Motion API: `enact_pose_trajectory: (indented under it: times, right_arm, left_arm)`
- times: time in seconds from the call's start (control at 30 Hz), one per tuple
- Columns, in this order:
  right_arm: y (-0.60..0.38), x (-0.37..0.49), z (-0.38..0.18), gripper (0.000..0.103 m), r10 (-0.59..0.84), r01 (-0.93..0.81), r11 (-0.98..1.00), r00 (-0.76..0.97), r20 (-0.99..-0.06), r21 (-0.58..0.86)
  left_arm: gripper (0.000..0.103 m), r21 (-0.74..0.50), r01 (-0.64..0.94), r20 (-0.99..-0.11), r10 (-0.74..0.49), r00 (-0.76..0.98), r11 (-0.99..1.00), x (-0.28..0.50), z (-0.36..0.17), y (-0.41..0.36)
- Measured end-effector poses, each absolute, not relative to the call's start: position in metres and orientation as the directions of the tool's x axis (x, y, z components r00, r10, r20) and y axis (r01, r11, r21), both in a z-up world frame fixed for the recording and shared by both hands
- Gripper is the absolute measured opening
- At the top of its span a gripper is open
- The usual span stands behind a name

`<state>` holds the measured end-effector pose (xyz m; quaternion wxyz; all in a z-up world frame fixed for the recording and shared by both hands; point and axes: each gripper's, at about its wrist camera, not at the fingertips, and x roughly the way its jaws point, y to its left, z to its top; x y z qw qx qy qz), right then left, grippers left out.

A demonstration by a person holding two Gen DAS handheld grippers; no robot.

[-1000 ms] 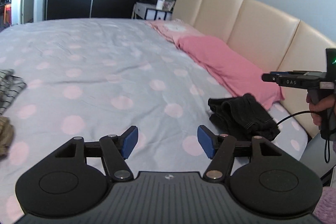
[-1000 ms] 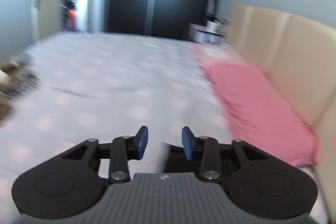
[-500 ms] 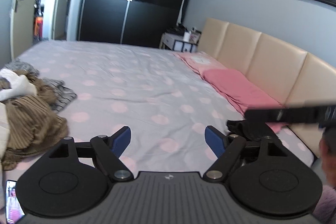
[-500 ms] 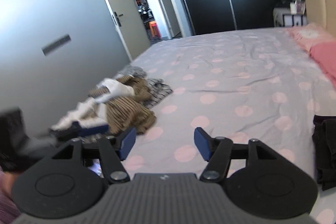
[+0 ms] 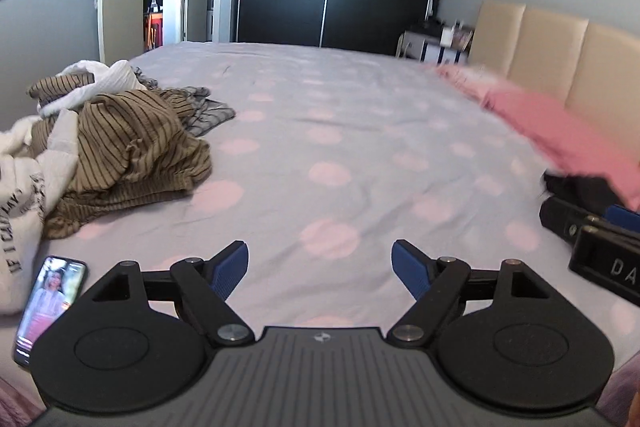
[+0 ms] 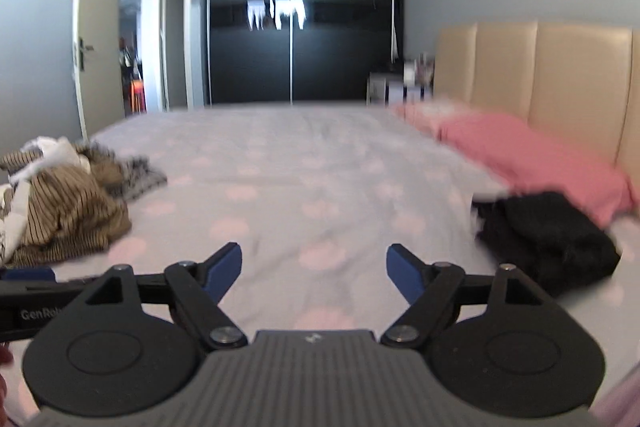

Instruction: Fold clothes

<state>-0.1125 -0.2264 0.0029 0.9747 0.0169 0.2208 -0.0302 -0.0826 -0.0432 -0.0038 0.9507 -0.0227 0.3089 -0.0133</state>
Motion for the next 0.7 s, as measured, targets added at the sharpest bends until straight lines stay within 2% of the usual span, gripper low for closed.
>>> enact_pose_trajectory:
  times: [0.13,0.3,0.47,0.7]
  right_arm:
    - [-0.215,-0.093,-0.029,0.082,-0.04,0.079,0.995,0.858,-0.512,0.054]
    - [-0.2,-0.08,-0.038,0.084,-0.036,0.05,0.999,0.863,-0.504,0.014]
    - [-0.198,-0.075,-0.041,0.085,-0.035,0.046,0.999,0.851,-0.524,0.008]
    - [-0.2,-0.076,-0.044,0.085,-0.024,0.034,0.999,0.836,-0.548,0.008]
  left_arm:
    - [0.079,0.024,-0.026,-0.596,0.035,0.802,0.999,-0.078,-0.012,-0.039]
    - [0.079,0.107,-0.057,-0.588,0.109,0.801,0.993,-0.073,-0.026,-0.035]
    - [0.079,0.091,-0.029,-0.652,0.081,0.753,0.995,-0.065,-0.04,-0.034]
    - [0.079,0.075,-0.025,-0.677,0.069,0.732,0.997,-0.061,-0.045,-0.032]
